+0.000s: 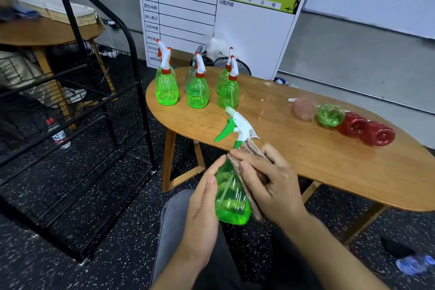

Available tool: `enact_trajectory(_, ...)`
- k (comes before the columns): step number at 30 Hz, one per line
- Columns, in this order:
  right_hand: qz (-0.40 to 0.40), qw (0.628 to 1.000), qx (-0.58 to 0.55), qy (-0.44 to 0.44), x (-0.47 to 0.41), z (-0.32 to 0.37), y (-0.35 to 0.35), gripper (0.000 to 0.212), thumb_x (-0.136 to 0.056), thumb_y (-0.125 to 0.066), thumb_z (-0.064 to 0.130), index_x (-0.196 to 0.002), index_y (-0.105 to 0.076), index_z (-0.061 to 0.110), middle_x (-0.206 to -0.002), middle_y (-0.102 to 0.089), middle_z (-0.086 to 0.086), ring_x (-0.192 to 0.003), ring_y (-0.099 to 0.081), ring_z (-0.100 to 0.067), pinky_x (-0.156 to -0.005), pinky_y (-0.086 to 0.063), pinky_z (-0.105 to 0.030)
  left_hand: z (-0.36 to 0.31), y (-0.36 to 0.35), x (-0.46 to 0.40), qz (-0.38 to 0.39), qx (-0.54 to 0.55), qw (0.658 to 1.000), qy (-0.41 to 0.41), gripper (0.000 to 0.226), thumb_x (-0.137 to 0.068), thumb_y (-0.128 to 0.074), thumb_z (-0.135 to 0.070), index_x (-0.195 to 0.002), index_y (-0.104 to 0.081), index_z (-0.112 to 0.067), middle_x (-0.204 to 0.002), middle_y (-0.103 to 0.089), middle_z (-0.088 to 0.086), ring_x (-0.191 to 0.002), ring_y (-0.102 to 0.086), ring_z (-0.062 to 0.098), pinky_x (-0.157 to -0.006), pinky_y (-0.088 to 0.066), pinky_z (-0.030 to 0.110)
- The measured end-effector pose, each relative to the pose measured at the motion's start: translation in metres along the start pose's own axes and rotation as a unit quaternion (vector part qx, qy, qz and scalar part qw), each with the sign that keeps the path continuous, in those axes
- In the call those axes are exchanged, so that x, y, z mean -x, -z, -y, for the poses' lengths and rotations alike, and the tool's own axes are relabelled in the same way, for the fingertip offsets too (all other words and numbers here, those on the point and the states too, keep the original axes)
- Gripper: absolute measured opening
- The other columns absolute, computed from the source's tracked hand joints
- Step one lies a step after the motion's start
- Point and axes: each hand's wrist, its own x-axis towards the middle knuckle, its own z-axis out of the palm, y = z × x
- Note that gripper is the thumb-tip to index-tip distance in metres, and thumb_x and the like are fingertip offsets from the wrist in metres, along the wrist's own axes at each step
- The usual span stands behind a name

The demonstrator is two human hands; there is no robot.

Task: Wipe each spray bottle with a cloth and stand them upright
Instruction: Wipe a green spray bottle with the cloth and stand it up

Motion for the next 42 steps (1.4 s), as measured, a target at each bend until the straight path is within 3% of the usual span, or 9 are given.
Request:
enact_trajectory(6, 0.088, 0.978, 0.042, 0.183, 0.044, 0.008, 0.002, 0.029, -0.097, -0.071, 0.028, -0.126, -0.076, 0.032, -0.082, -0.055, -0.001, -0.064, -0.050, -0.012, -0.052, -0.046, -0.025, -0.005, -0.002, 0.003, 0.023, 0.029, 0.999, 0.020, 0.048, -0.104, -0.036, -0.039, -0.146, -0.057, -0.029, -0.130, -0.075, 0.006, -0.123, -0.070, 0.025, -0.103, -0.057, 0.036)
enact_trajectory(9, 0.085, 0.973, 0.047, 0.208, 0.041, 0.003, 0.006, 0.028, -0.098, -0.071, 0.029, -0.125, -0.076, 0.032, -0.083, -0.058, -0.002, -0.065, -0.052, -0.012, -0.053, -0.047, -0.026, -0.008, -0.005, 0.004, 0.023, 0.030, 0.999, 0.023, 0.047, -0.104, -0.036, -0.038, -0.145, -0.058, -0.029, -0.130, -0.075, 0.006, -0.123, -0.070, 0.024, -0.103, -0.057, 0.033)
enact_trajectory(14, -0.005, 1.000, 0.007, 0.022, 0.009, -0.011, 0.007, 0.029, -0.107, -0.051, 0.040, -0.128, -0.070, 0.038, -0.088, -0.051, 0.005, -0.065, -0.049, -0.006, -0.051, -0.043, -0.021, -0.011, -0.006, 0.007, 0.024, 0.002, 1.000, 0.006, 0.048, -0.105, -0.048, -0.050, -0.146, -0.058, -0.027, -0.143, -0.068, 0.002, -0.136, -0.061, 0.023, -0.117, -0.044, 0.052)
enact_trajectory(17, -0.008, 0.998, -0.053, -0.036, 0.002, -0.012, 0.005, 0.028, -0.102, -0.057, 0.033, -0.121, -0.076, 0.028, -0.083, -0.051, 0.004, -0.065, -0.051, -0.009, -0.057, -0.040, -0.019, -0.010, -0.004, 0.010, 0.036, -0.033, 0.999, -0.007, 0.074, -0.085, -0.075, -0.067, -0.148, -0.056, -0.032, -0.144, -0.067, -0.001, -0.136, -0.062, 0.022, -0.111, -0.051, 0.045)
enact_trajectory(20, -0.030, 0.988, -0.132, -0.080, 0.001, -0.009, 0.005, 0.025, -0.101, -0.061, 0.026, -0.120, -0.077, 0.026, -0.085, -0.057, 0.005, -0.072, -0.055, -0.008, -0.065, -0.041, -0.017, -0.007, -0.004, 0.010, 0.049, 0.000, 0.999, 0.005, 0.083, -0.077, -0.090, -0.049, -0.148, -0.053, -0.032, -0.142, -0.068, 0.003, -0.133, -0.064, 0.026, -0.108, -0.055, 0.042)
enact_trajectory(23, -0.061, 0.972, -0.181, -0.139, -0.002, -0.010, 0.007, 0.025, -0.100, -0.061, 0.017, -0.116, -0.077, 0.027, -0.092, -0.066, 0.001, -0.082, -0.062, -0.015, -0.073, -0.047, -0.024, -0.004, -0.005, 0.008, 0.054, 0.014, 0.998, 0.009, 0.061, -0.086, -0.076, -0.041, -0.145, -0.058, -0.041, -0.145, -0.066, 0.001, -0.136, -0.061, 0.026, -0.116, -0.045, 0.055)
enact_trajectory(28, -0.033, 0.976, -0.172, -0.131, -0.004, -0.006, 0.005, 0.026, -0.101, -0.061, 0.017, -0.120, -0.077, 0.023, -0.090, -0.061, 0.013, -0.079, -0.058, -0.007, -0.072, -0.041, -0.016, -0.006, -0.004, 0.008, 0.071, 0.044, 0.996, 0.040, 0.050, -0.098, -0.055, -0.035, -0.148, -0.056, -0.041, -0.149, -0.063, -0.004, -0.140, -0.058, 0.020, -0.121, -0.039, 0.055)
enact_trajectory(34, 0.006, 0.995, -0.080, -0.059, 0.012, -0.001, 0.002, 0.030, -0.104, -0.056, 0.032, -0.127, -0.075, 0.028, -0.090, -0.046, 0.012, -0.067, -0.050, -0.008, -0.058, -0.041, -0.021, -0.010, -0.006, 0.008, 0.045, 0.019, 0.999, 0.024, 0.046, -0.102, -0.053, -0.036, -0.149, -0.056, -0.033, -0.144, -0.067, -0.003, -0.137, -0.060, 0.018, -0.120, -0.040, 0.051)
enact_trajectory(42, 0.084, 0.970, 0.068, 0.218, 0.041, 0.007, 0.008, 0.028, -0.097, -0.070, 0.030, -0.124, -0.077, 0.032, -0.082, -0.054, 0.001, -0.063, -0.050, -0.013, -0.051, -0.046, -0.025, -0.015, -0.006, 0.007, 0.023, 0.032, 0.999, 0.027, 0.049, -0.099, -0.043, -0.038, -0.146, -0.058, -0.033, -0.130, -0.075, 0.010, -0.123, -0.070, 0.028, -0.105, -0.056, 0.043)
